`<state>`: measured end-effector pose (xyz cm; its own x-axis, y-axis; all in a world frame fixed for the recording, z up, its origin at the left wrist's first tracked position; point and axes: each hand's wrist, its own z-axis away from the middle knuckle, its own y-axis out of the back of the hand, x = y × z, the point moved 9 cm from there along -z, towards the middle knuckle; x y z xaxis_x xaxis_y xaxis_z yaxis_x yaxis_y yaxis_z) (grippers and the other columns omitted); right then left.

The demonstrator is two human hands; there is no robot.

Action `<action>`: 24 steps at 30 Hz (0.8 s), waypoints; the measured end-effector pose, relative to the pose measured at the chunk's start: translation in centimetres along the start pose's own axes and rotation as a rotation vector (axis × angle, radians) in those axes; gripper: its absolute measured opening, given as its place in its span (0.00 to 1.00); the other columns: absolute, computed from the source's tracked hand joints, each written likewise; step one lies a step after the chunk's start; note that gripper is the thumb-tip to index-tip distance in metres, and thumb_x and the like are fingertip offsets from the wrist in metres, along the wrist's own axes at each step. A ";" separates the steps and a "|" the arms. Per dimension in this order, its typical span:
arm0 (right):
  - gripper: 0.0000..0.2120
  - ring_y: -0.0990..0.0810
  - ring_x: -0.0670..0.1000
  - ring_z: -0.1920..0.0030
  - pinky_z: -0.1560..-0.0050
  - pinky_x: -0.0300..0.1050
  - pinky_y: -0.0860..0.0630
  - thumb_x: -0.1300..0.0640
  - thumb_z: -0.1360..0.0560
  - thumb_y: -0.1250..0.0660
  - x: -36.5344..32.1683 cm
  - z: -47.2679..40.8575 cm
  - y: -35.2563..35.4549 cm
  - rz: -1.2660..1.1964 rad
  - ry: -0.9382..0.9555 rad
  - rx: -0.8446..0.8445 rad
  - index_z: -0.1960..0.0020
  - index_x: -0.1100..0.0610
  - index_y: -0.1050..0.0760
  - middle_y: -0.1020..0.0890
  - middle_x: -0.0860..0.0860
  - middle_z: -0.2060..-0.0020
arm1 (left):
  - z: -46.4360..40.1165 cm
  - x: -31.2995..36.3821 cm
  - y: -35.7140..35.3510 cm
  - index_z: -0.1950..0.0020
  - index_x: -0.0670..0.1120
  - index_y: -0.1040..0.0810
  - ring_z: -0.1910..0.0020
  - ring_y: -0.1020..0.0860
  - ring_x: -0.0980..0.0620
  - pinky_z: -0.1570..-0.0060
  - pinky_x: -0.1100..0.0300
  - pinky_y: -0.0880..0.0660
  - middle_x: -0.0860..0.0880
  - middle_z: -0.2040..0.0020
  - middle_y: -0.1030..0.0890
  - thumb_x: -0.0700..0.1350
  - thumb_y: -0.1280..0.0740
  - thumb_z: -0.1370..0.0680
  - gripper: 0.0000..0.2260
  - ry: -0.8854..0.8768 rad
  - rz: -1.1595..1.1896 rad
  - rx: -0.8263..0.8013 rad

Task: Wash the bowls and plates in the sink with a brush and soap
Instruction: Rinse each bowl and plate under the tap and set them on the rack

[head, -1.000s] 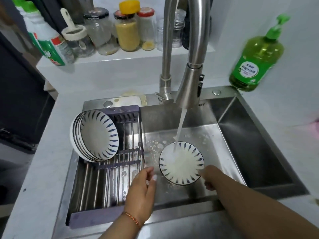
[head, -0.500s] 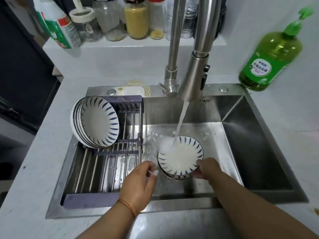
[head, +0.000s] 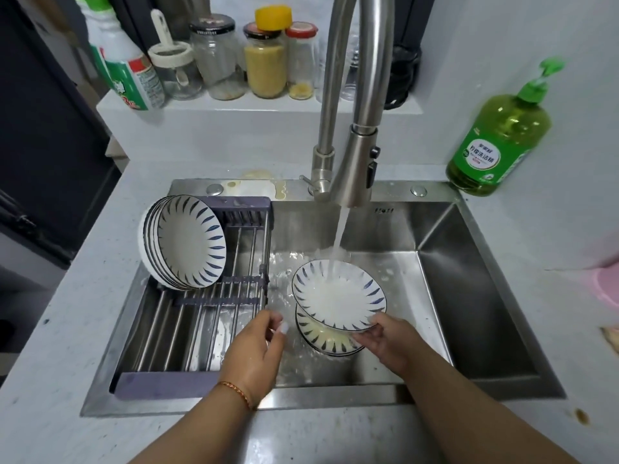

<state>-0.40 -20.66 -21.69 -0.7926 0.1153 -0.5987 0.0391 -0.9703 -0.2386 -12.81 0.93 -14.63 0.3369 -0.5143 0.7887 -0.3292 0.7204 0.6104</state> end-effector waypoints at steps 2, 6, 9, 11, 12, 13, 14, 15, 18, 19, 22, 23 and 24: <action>0.04 0.19 0.58 0.67 0.68 0.47 0.19 0.70 0.23 0.41 -0.5 0.8 -0.7 -0.022 0.044 -0.035 0.55 0.69 0.30 0.32 0.58 0.66 | -0.3 0.4 0.6 0.50 0.55 0.27 0.58 0.20 0.52 0.61 0.65 0.26 0.52 0.57 0.20 0.53 0.42 0.18 0.05 0.139 0.177 0.078; 0.07 0.22 0.60 0.62 0.63 0.47 0.19 0.70 0.22 0.41 -2.4 2.5 -1.5 0.065 0.182 -0.071 0.58 0.65 0.29 0.26 0.61 0.62 | -1.7 1.2 -1.6 0.44 0.48 0.27 0.52 0.20 0.47 0.49 0.49 0.21 0.42 0.48 0.19 0.52 0.44 0.17 0.10 0.555 0.870 0.041; 0.07 0.23 0.63 0.60 0.63 0.50 0.18 0.71 0.24 0.38 -3.9 3.3 -1.3 0.101 0.298 -0.046 0.61 0.68 0.26 0.32 0.58 0.66 | -2.7 3.2 -3.8 0.35 0.49 0.27 0.46 0.18 0.45 0.51 0.47 0.20 0.43 0.42 0.18 0.55 0.42 0.18 0.16 0.596 1.162 -0.111; 0.07 0.23 0.63 0.59 0.63 0.49 0.18 0.70 0.24 0.39 -4.5 4.0 -1.8 0.087 0.334 -0.080 0.59 0.70 0.26 0.34 0.57 0.66 | -3.1 4.6 -4.8 0.31 0.48 0.29 0.42 0.20 0.42 0.50 0.45 0.20 0.43 0.39 0.19 0.57 0.43 0.19 0.20 0.604 1.325 -0.192; 0.07 0.23 0.63 0.59 0.62 0.49 0.19 0.70 0.24 0.39 -4.7 4.4 -2.2 0.084 0.348 -0.097 0.59 0.71 0.26 0.34 0.56 0.67 | -3.1 5.1 -5.2 0.30 0.47 0.29 0.41 0.20 0.41 0.49 0.42 0.21 0.43 0.38 0.20 0.57 0.44 0.19 0.22 0.618 1.402 -0.218; 0.07 0.23 0.62 0.61 0.62 0.49 0.19 0.69 0.24 0.38 -5.0 4.9 -2.5 0.081 0.357 -0.101 0.60 0.70 0.27 0.34 0.56 0.68 | -3.2 5.5 -5.4 0.30 0.47 0.30 0.40 0.21 0.40 0.47 0.41 0.21 0.42 0.37 0.20 0.57 0.44 0.19 0.22 0.630 1.462 -0.226; 0.08 0.22 0.62 0.63 0.64 0.48 0.19 0.68 0.24 0.38 -5.2 5.2 -2.5 0.069 0.354 -0.090 0.62 0.69 0.28 0.34 0.56 0.69 | -3.3 5.8 -5.5 0.29 0.46 0.30 0.41 0.21 0.40 0.47 0.41 0.21 0.42 0.37 0.20 0.57 0.45 0.19 0.23 0.632 1.501 -0.220; 0.10 0.21 0.61 0.66 0.66 0.47 0.19 0.67 0.23 0.37 -5.5 5.6 -2.5 0.067 0.342 -0.068 0.63 0.68 0.29 0.33 0.56 0.70 | -3.4 5.8 -5.5 0.29 0.46 0.30 0.41 0.20 0.41 0.49 0.42 0.20 0.42 0.38 0.20 0.56 0.45 0.19 0.22 0.627 1.511 -0.210; 0.13 0.19 0.57 0.68 0.66 0.47 0.19 0.56 0.23 0.34 -7.0 6.8 -2.1 0.293 0.412 0.048 0.62 0.64 0.28 0.23 0.57 0.69 | -3.6 5.6 -5.0 0.30 0.47 0.29 0.44 0.18 0.43 0.57 0.47 0.19 0.43 0.39 0.19 0.56 0.45 0.18 0.21 0.598 1.504 -0.173; 0.13 0.20 0.54 0.66 0.63 0.47 0.20 0.52 0.23 0.34 -8.1 7.5 -1.8 0.479 0.515 0.131 0.60 0.60 0.27 0.20 0.56 0.66 | -3.7 5.5 -4.8 0.30 0.47 0.29 0.44 0.18 0.43 0.57 0.47 0.19 0.43 0.40 0.19 0.56 0.44 0.18 0.21 0.592 1.497 -0.158; 0.13 0.23 0.47 0.56 0.54 0.44 0.27 0.43 0.24 0.41 -11.0 10.5 -2.7 0.994 0.983 0.303 0.55 0.52 0.24 0.21 0.45 0.58 | -3.7 5.1 -4.4 0.29 0.47 0.29 0.44 0.19 0.43 0.57 0.48 0.19 0.44 0.39 0.19 0.56 0.43 0.19 0.22 0.582 1.466 -0.140; 0.17 0.24 0.46 0.51 0.48 0.45 0.28 0.42 0.24 0.44 -11.1 11.2 -3.7 1.127 1.100 0.262 0.51 0.52 0.23 0.21 0.44 0.54 | -3.7 5.1 -4.4 0.29 0.47 0.30 0.44 0.19 0.43 0.57 0.48 0.19 0.44 0.39 0.19 0.57 0.43 0.19 0.22 0.583 1.455 -0.139; 0.21 0.25 0.47 0.46 0.41 0.48 0.30 0.40 0.24 0.47 -10.6 11.4 -4.7 1.250 1.179 0.198 0.48 0.52 0.22 0.21 0.45 0.50 | -3.7 5.0 -4.5 0.29 0.47 0.30 0.44 0.19 0.43 0.57 0.48 0.19 0.44 0.39 0.19 0.57 0.43 0.19 0.22 0.584 1.449 -0.140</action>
<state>0.89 -19.78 -5.46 0.4960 -0.6740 -0.5474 0.0932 -0.5855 0.8053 -6.37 -3.16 -13.68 0.1114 0.8478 0.5184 -0.5924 0.4755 -0.6504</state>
